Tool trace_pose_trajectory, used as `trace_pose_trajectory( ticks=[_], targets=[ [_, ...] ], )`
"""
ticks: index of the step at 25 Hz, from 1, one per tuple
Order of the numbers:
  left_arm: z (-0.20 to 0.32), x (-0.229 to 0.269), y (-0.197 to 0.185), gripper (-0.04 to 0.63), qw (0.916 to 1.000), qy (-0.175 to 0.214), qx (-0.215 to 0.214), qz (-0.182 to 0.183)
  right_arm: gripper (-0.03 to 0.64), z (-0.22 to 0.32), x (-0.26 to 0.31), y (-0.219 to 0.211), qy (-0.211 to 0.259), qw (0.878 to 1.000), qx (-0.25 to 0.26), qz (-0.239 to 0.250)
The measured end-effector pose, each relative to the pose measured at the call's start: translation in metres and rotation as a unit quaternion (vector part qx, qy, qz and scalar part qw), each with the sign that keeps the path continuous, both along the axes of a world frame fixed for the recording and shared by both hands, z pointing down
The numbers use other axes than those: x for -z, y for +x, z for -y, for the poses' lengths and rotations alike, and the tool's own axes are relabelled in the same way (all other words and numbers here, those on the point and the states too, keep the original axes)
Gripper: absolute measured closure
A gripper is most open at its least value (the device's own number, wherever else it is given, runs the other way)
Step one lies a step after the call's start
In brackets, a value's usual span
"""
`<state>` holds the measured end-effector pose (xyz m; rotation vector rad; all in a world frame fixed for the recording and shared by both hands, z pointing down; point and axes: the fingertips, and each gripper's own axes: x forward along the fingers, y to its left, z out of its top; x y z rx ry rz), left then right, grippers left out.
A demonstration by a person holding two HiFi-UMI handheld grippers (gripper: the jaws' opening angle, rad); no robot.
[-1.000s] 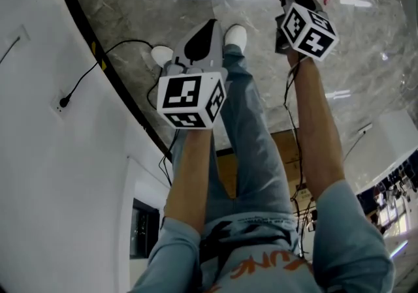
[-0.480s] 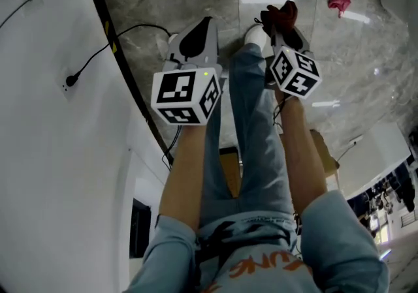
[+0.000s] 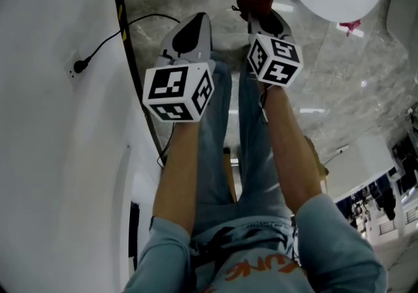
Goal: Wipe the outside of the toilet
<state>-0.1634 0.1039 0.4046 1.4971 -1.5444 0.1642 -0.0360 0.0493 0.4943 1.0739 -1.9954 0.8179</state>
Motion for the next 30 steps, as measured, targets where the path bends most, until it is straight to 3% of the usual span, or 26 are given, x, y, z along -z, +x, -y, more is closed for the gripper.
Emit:
trace_pose_trajectory(
  ticks=[5,12,16,26,30],
  targets=[
    [-0.009,-0.021,-0.022,0.598,0.9999,-0.007,-0.001,-0.011,0.520,0.021,-0.020,-0.049,0.018,1.000,0.012,0.007],
    [-0.010,-0.034,-0.045,0.598,0.9998,-0.011,-0.001,-0.015,0.520,0.061,-0.048,-0.076,0.032,0.999,0.005,-0.009],
    [-0.010,-0.038,-0.049,0.598,0.9996,-0.019,-0.007,-0.020,0.520,0.068,-0.053,-0.077,0.049,0.998,0.027,-0.040],
    [-0.007,-0.039,-0.029,0.598,0.9993,-0.016,-0.014,-0.030,0.520,0.063,-0.064,-0.046,0.021,0.999,-0.032,-0.033],
    [-0.004,-0.038,-0.017,0.598,0.9992,-0.017,-0.021,-0.030,0.520,0.059,-0.065,-0.029,0.021,0.999,-0.014,-0.045]
  ],
)
